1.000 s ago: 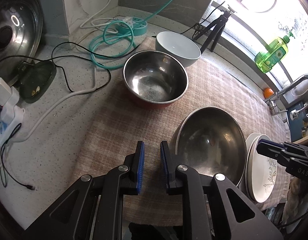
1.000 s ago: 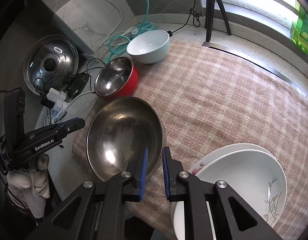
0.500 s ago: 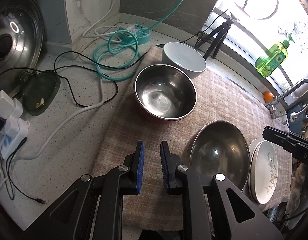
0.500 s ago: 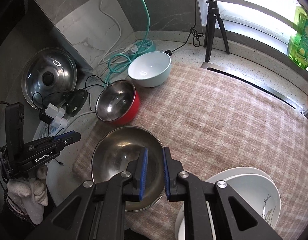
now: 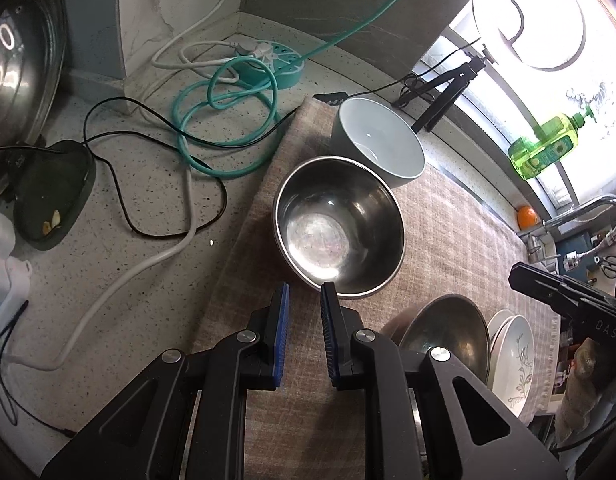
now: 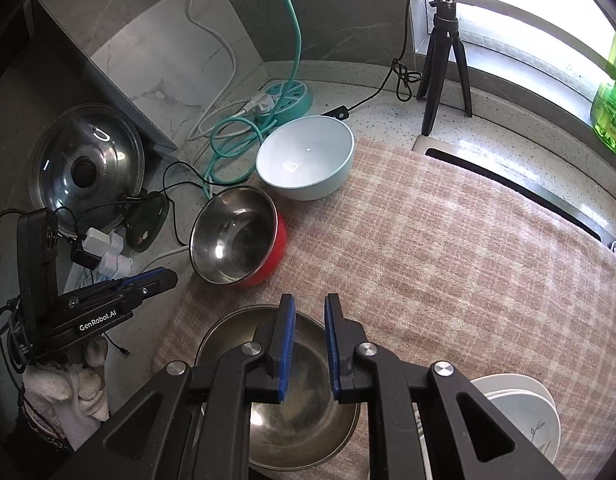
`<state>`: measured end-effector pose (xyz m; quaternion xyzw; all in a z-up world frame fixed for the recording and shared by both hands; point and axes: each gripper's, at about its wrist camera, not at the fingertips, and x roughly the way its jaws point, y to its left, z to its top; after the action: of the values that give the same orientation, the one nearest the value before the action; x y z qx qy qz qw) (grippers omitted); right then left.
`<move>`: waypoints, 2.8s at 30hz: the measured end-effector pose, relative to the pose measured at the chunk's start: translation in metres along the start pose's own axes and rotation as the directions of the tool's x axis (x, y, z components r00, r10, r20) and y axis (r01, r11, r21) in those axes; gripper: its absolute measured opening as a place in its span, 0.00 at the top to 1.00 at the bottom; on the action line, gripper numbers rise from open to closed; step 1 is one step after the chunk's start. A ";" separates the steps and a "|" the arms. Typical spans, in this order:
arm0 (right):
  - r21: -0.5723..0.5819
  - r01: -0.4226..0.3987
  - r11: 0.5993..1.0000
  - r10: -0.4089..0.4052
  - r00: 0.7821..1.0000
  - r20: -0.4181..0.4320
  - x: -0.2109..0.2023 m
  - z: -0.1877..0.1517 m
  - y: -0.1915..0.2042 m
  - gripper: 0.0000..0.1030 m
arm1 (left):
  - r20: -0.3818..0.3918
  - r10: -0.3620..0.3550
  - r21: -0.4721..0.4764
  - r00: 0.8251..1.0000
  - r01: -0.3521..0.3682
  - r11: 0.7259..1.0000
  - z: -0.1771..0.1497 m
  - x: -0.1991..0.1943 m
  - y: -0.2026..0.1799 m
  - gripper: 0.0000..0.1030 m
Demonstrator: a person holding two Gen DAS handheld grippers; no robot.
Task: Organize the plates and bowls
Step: 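Move both tools to the red-bottomed steel bowl rim and close them, then lift the red-bottomed bowl with both tools and carry it over the large steel bowl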
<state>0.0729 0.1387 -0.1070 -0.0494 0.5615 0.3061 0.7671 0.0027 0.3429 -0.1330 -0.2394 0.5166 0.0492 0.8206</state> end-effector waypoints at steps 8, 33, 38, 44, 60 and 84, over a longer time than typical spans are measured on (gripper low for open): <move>0.062 -0.054 0.997 0.057 0.997 -0.054 0.024 0.029 0.007 0.87 | -0.030 -0.034 -0.030 0.999 0.034 0.999 0.025 0.011 0.018 0.85; 0.167 -0.044 0.985 0.072 0.984 -0.163 0.099 0.063 0.005 0.87 | -0.140 -0.102 -0.071 0.985 0.092 0.993 0.055 0.050 0.037 0.86; 0.176 -0.049 0.983 0.080 0.981 -0.175 0.104 0.062 0.004 0.87 | -0.133 -0.096 -0.064 0.986 0.088 0.994 0.054 0.050 0.034 0.87; 0.188 -0.065 0.980 0.100 0.979 -0.179 0.108 0.061 0.003 0.88 | -0.126 -0.087 -0.044 0.988 0.082 0.996 0.053 0.049 0.030 0.89; 0.174 -0.071 0.982 0.102 0.979 -0.176 0.109 0.058 0.008 0.96 | -0.114 -0.068 -0.014 0.991 0.067 0.998 0.052 0.051 0.023 0.92; 0.151 -0.077 0.985 0.103 0.979 -0.175 0.104 0.057 0.019 0.96 | -0.081 -0.044 -0.017 0.996 0.043 0.999 0.046 0.037 0.027 0.92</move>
<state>0.1292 0.2214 -0.1740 0.0037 0.6518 0.2936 0.6993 0.0485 0.3806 -0.1579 -0.2589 0.5440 0.0255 0.7978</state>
